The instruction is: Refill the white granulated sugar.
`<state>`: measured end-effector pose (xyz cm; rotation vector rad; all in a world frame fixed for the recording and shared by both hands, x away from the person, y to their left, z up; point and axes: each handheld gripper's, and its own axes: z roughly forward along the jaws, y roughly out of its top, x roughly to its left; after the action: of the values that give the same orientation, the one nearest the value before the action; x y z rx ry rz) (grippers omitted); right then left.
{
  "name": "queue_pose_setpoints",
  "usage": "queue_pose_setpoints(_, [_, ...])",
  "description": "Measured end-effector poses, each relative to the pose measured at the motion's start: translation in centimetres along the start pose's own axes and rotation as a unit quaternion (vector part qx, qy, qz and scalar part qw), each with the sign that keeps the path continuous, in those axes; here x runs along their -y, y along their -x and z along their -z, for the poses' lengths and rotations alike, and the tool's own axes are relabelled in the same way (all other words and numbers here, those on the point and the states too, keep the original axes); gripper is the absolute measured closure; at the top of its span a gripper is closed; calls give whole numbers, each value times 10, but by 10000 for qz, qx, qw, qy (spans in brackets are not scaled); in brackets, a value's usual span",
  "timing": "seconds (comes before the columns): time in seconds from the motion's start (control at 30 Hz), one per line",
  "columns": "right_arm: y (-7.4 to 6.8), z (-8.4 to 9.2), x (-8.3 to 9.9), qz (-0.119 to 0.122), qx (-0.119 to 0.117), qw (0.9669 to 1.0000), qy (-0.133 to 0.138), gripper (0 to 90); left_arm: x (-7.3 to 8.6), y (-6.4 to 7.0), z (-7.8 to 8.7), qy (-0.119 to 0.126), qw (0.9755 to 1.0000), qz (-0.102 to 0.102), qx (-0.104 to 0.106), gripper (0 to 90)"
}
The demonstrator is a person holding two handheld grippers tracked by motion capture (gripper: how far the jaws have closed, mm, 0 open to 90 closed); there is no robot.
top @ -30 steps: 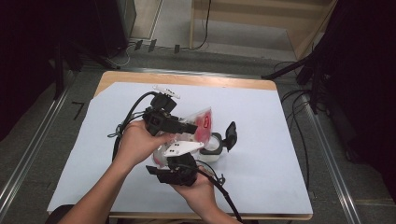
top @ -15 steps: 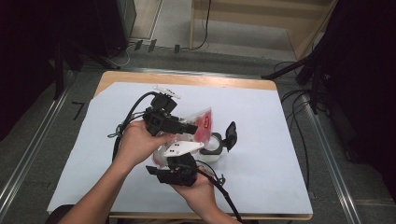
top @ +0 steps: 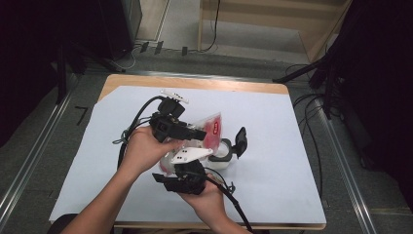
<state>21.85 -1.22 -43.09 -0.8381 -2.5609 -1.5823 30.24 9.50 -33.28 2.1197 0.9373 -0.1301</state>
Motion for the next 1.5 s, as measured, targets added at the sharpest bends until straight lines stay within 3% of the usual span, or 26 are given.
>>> queue_pose_setpoints(1.5, [0,0,1,19,1,10000,8,630,0,2,-1,-2,10000,-35,-5,661])
